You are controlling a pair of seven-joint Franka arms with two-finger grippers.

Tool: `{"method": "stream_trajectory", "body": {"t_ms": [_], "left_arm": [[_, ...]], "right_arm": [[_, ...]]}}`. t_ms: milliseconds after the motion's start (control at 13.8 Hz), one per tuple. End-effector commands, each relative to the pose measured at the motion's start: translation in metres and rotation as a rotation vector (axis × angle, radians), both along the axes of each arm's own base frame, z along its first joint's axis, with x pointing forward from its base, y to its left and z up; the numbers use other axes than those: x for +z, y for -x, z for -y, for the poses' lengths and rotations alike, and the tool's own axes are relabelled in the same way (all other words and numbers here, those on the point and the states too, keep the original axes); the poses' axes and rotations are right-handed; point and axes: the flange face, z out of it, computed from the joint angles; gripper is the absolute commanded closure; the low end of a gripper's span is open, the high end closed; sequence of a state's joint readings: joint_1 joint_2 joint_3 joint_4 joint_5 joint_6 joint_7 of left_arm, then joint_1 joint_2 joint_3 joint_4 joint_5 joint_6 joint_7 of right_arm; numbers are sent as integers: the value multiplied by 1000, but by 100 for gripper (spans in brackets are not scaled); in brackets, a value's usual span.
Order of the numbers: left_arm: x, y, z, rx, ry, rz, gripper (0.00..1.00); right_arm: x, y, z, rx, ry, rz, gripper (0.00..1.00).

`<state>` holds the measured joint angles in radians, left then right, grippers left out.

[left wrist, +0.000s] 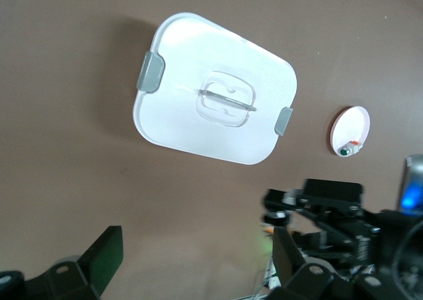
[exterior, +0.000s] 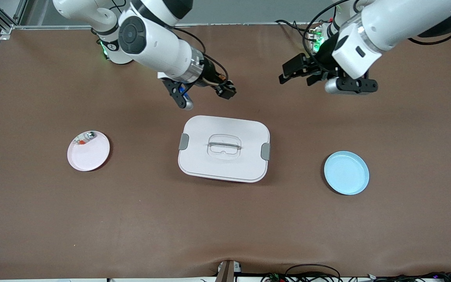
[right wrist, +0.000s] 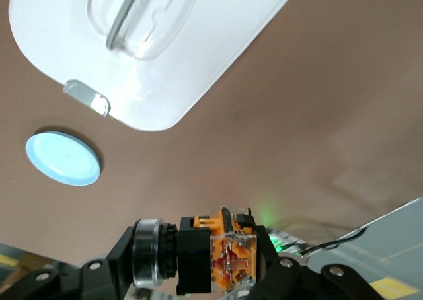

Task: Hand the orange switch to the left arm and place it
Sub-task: 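Carry the switch above the box while the left gripper grasps it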

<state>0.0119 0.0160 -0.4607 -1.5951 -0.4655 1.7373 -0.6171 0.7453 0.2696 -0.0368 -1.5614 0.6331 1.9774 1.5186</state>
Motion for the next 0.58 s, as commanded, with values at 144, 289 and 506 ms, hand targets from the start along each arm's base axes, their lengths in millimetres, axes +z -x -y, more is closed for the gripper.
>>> {"method": "stream_trajectory", "body": {"t_ms": [144, 289, 506], "left_arm": [[-29, 40, 5, 128, 108, 5, 0], [-40, 46, 14, 106, 103, -6, 0], [-62, 50, 17, 80, 88, -15, 0]], "right_arm": [[7, -11, -37, -163, -164, -113, 87], [8, -9, -48, -212, -189, -92, 87], [1, -4, -60, -229, -192, -94, 87]]}}
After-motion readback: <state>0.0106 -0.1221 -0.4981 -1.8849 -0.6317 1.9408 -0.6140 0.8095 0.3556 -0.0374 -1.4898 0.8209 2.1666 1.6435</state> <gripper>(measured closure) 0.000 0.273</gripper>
